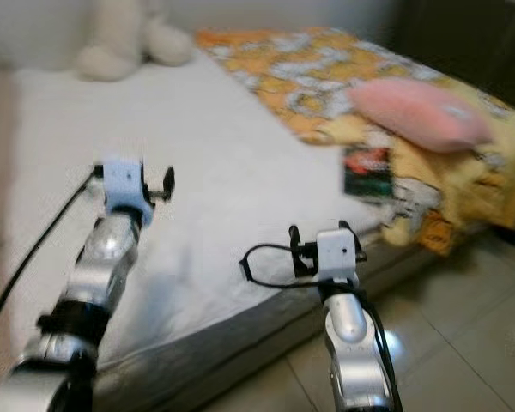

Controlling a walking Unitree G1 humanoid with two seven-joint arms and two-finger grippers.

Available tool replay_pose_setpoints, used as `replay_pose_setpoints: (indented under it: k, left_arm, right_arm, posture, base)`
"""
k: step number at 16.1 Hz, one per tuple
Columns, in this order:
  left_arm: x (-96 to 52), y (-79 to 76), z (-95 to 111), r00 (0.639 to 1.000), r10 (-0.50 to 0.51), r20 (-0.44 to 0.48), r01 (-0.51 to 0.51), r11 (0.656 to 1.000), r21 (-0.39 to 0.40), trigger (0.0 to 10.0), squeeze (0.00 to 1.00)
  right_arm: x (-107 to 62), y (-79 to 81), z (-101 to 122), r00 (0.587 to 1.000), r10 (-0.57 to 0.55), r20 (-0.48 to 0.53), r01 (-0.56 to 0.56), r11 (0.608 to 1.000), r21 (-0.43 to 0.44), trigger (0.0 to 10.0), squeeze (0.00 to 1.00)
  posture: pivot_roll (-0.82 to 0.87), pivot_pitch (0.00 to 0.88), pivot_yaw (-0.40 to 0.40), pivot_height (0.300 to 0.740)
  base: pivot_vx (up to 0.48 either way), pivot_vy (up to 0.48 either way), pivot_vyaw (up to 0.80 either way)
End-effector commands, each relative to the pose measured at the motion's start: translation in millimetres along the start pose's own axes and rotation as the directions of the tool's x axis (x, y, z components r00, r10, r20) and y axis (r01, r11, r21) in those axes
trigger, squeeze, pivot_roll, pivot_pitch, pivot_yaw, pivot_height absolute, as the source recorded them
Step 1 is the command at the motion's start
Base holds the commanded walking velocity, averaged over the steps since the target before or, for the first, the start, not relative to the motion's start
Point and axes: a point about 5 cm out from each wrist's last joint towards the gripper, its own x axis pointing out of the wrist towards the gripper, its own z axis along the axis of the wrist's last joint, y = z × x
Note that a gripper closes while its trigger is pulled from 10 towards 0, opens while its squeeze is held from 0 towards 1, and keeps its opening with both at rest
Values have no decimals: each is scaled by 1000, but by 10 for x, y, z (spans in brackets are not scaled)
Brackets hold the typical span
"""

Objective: Clean up the room

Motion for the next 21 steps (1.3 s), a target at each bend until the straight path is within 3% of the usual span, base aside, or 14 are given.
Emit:
replay_pose_setpoints:
  k: [1, 6, 9, 12, 14, 16, 19, 21]
  left_arm:
    - [38, -34, 38, 1000, -2, 10, 2, 1000, -4, 10000, 0]
    - [184, -1, 53, 997, 30, -68, -27, 999, 38, 10000, 0]
    - [323, 9, 266, 1000, 14, -13, -13, 996, 87, 10000, 0]
    - [493, 32, 445, 998, 25, -52, -19, 995, 101, 10000, 0]
    - [577, 14, 577, 997, 20, -76, -14, 997, 80, 10000, 0]
    - [647, 48, 745, 995, 48, -86, -48, 999, 3, 10000, 0]
    - [635, 248, 671, 972, 163, -167, -185, 975, -126, 10000, 0]
    - [618, 301, 615, 963, 191, -189, -214, 971, -110, 10000, 0]
  right_arm:
    - [16, -33, 30, 1000, -9, 3, 9, 1000, 7, 10000, 0]
    - [-59, -42, -4, 1000, 3, -20, -3, 1000, 2, 10000, 0]
    - [-152, -23, -41, 999, 4, -39, -4, 1000, 2, 10000, 0]
    - [-280, 9, -88, 998, 8, -68, -8, 1000, 9, 10000, 0]
    - [-379, 55, -112, 996, 9, -88, -7, 1000, 19, 10000, 0]
    - [-510, 99, -131, 994, 7, -110, -4, 1000, 31, 10000, 0]
    - [-642, 93, -129, 990, 5, -138, 0, 999, 34, 10000, 0]
    - [-733, 123, -130, 988, 25, -152, -22, 1000, 23, 10000, 0]
  posture:
    - [-28, 0, 32, 740]
    - [-45, 0, 30, 740]
    - [-79, 0, 39, 740]
    - [-124, 0, 56, 740]
    - [-153, 0, 71, 740]
    - [-182, 12, 89, 740]
    - [-207, 53, 85, 740]
    - [-212, 70, 75, 740]
  base:
    - [480, 0, 0]
    - [358, 0, 0]
    - [0, 0, 0]
    - [0, 0, 0]
    - [0, 0, 0]
    - [0, 0, 0]
    - [0, 0, 0]
    - [0, 0, 0]
